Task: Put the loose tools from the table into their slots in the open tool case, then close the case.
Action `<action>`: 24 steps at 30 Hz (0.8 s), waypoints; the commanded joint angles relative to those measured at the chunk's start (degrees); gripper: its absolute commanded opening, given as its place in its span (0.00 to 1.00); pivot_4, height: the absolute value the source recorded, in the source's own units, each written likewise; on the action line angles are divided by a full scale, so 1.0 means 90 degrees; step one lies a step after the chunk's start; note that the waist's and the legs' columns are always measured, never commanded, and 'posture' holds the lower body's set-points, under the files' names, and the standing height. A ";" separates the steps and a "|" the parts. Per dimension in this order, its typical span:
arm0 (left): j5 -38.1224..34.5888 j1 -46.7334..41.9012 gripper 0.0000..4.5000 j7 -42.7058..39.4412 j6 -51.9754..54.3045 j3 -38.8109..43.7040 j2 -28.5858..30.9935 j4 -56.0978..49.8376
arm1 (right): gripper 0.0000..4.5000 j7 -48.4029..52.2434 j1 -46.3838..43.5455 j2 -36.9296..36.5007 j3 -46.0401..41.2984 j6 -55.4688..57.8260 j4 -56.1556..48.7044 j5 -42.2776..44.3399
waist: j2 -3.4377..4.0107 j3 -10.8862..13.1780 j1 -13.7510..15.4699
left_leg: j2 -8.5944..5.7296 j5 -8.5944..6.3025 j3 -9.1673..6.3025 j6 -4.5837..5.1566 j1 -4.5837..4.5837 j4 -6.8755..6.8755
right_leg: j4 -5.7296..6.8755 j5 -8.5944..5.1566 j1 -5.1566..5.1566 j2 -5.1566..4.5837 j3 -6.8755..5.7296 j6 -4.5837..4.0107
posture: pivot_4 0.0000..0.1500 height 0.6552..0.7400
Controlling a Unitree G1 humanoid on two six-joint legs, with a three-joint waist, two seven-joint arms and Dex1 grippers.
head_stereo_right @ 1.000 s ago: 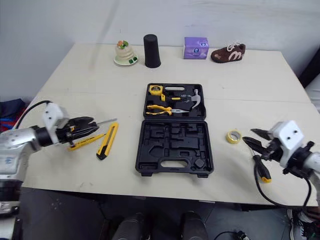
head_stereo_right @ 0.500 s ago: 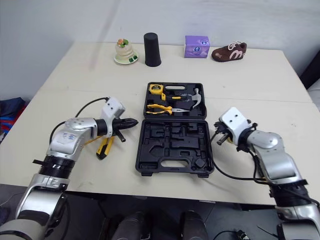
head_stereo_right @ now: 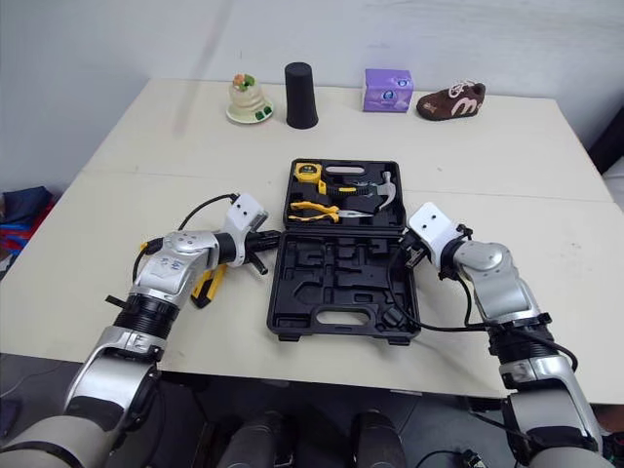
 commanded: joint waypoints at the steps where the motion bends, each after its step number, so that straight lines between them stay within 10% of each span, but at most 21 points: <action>1: -0.0005 -0.0080 0.03 -0.0075 -0.0325 0.0022 -0.0179 0.0051 | 0.01 0.0205 -0.0045 0.0128 -0.0111 -0.0313 -0.0098 0.0141 | 0.0000 0.0000 0.0000 | 0.0000 0.0000 0.0000 0.0000 0.0000 0.0000 | 0.0000 0.0000 0.0000 0.0000 0.0000 0.0000 | 1.00 0.98; 24: 0.0084 0.1251 0.03 -0.1584 -0.0152 -0.0483 0.0494 -0.2103 | 0.01 0.1452 0.2305 -0.0596 -0.0814 0.2066 -0.3698 0.1354 | 0.0000 0.0000 0.0022 | 0.0000 -0.0006 -0.0012 0.0002 0.0000 -0.0003 | -0.0042 0.0000 0.0008 -0.0004 -0.0006 0.0000 | 1.00 0.98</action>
